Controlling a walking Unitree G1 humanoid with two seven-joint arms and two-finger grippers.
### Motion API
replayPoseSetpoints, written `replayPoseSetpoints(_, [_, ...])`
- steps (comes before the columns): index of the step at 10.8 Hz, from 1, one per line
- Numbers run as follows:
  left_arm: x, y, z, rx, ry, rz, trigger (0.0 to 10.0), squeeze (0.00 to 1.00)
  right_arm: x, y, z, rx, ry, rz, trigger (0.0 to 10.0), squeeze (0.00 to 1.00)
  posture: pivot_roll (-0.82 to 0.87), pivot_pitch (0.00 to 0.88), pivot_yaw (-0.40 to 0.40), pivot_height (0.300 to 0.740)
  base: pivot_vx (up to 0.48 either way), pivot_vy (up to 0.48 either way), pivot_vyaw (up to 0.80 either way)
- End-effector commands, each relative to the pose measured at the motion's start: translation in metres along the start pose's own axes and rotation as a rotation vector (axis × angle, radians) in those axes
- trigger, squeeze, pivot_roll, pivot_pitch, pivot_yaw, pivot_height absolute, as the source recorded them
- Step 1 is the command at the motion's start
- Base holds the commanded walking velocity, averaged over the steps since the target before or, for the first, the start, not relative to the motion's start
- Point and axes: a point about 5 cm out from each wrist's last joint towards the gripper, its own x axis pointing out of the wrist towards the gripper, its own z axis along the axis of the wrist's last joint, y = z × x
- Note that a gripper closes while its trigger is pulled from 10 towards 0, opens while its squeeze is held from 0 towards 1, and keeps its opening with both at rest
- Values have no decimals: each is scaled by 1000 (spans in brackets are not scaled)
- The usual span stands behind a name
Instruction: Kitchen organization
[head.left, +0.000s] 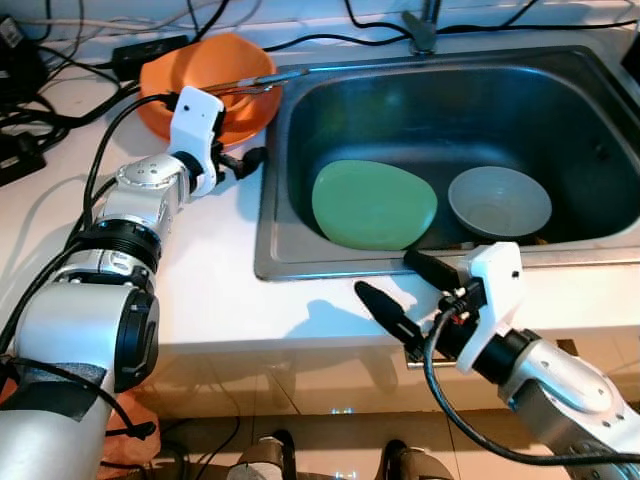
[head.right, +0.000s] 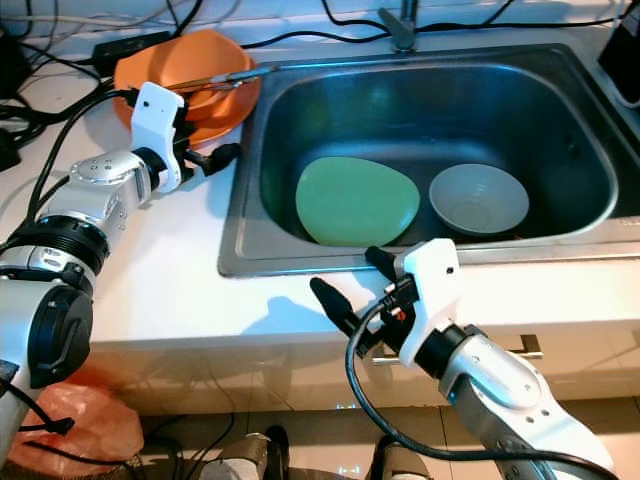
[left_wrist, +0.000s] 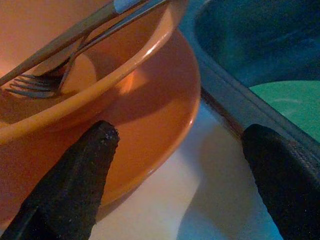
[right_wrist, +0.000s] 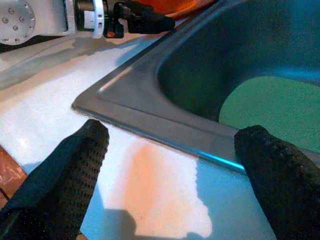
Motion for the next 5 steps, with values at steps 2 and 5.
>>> replayPoseSetpoints(2, [-4,7,-13,-11,85,48,10000,0,-4,0,-3,15,29,-10,10000,0,-112,236,88,740,0,0,0])
replayPoseSetpoints(5, [-17,13,-55,-138,336,75,10000,0,-3,-2,-3,16,36,-11,10000,0,-110,228,89,740,0,0,0])
